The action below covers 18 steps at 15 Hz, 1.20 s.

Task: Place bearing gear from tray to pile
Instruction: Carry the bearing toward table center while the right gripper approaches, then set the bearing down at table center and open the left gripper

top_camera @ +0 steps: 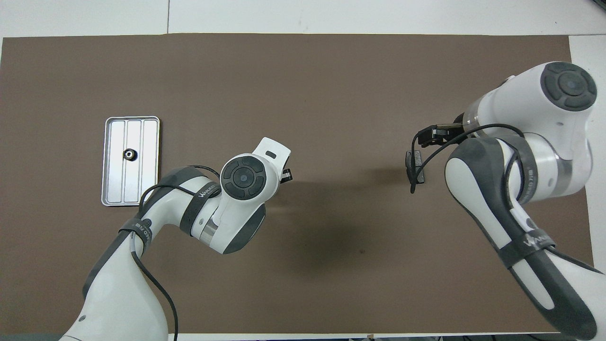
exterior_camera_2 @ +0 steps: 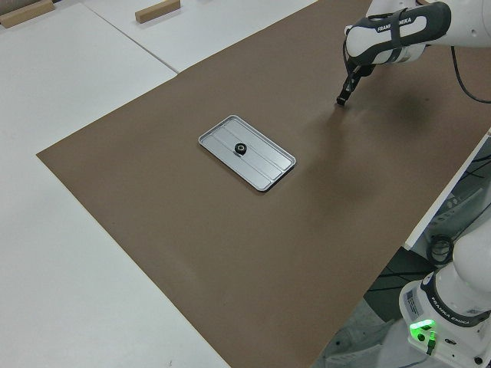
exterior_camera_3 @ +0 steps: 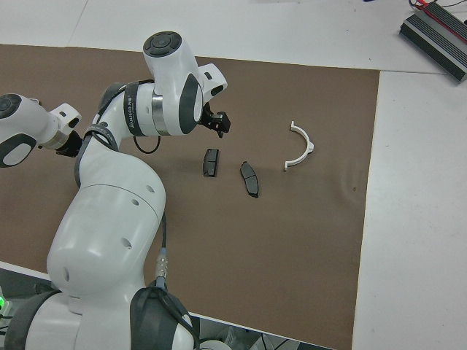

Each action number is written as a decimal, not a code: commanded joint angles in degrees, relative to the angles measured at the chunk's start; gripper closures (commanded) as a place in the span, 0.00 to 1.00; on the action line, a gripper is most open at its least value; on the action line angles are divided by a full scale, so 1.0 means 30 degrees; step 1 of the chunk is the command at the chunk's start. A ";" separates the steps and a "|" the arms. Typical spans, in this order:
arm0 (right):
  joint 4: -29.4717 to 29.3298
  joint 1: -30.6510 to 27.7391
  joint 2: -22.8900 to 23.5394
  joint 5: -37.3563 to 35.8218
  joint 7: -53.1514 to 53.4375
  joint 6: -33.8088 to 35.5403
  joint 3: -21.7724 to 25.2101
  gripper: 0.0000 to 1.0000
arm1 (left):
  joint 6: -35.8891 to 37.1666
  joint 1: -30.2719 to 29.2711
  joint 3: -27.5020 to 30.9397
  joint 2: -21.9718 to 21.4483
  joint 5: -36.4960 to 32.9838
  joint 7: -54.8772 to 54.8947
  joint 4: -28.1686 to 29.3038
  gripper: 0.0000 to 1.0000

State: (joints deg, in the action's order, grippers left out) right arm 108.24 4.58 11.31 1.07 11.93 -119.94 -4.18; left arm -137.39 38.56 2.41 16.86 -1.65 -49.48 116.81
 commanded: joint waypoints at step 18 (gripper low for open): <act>-0.0191 0.4826 0.1443 -0.0648 0.7763 -0.1826 -0.0012 0.00 | 0.6001 -0.6017 0.0573 -0.3304 -0.0533 0.9297 -0.2132 0.00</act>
State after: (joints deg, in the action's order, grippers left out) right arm 107.94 16.98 15.37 0.50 30.64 -124.81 -4.23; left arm -125.10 26.78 4.73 10.42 -2.68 -30.41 111.82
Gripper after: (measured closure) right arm 0.000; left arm 0.000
